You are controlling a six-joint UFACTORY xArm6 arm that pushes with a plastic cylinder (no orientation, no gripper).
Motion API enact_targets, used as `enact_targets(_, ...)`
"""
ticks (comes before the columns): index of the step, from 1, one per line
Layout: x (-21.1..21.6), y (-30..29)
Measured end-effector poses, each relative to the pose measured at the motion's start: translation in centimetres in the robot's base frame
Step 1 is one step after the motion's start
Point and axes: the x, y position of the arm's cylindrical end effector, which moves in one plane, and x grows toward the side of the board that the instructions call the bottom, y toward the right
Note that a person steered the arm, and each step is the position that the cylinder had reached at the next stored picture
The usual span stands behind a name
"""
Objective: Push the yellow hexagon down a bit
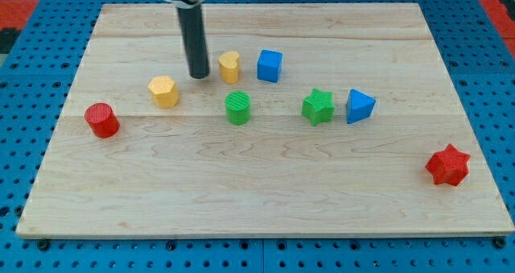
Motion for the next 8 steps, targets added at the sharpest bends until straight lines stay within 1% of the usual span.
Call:
enact_targets(1,-9.9,2.3)
enact_targets(2,-13.6,9.5)
enact_targets(3,-14.7,11.1)
enact_targets(8,-15.6,10.7)
